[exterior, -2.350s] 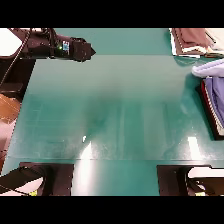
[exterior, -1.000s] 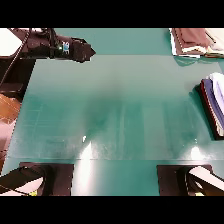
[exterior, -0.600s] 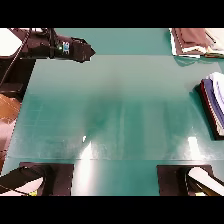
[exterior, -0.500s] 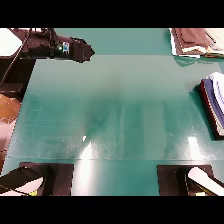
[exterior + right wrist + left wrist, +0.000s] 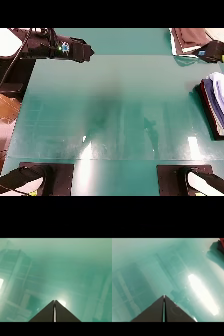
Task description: Fold the shirts.
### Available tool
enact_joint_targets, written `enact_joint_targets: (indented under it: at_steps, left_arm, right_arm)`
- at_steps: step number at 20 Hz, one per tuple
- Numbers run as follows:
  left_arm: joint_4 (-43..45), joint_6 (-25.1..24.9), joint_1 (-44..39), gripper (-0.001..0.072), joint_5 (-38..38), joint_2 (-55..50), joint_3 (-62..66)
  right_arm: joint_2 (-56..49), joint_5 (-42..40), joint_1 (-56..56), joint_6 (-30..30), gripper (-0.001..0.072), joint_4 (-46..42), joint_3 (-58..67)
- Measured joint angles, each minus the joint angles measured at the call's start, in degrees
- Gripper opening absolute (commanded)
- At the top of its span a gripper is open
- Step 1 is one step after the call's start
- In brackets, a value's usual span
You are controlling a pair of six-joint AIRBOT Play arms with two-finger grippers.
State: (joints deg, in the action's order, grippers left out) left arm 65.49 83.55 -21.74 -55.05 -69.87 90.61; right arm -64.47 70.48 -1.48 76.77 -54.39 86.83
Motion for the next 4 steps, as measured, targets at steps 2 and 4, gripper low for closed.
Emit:
enact_joint_targets:
  at_steps: [2, 4]
  left_arm:
    - [0.00, 0.02, 0.00, 0.0025, 0.07, 0.00, 0.00]
    - [0.00, 0.02, 0.00, 0.0025, 0.13, 0.00, 0.00]
  right_arm:
    - [-0.02, -0.79, -1.46, -0.22, 0.0018, 0.02, 0.04]
    - [-0.02, -1.27, -2.27, -0.28, 0.0018, 0.13, 0.04]
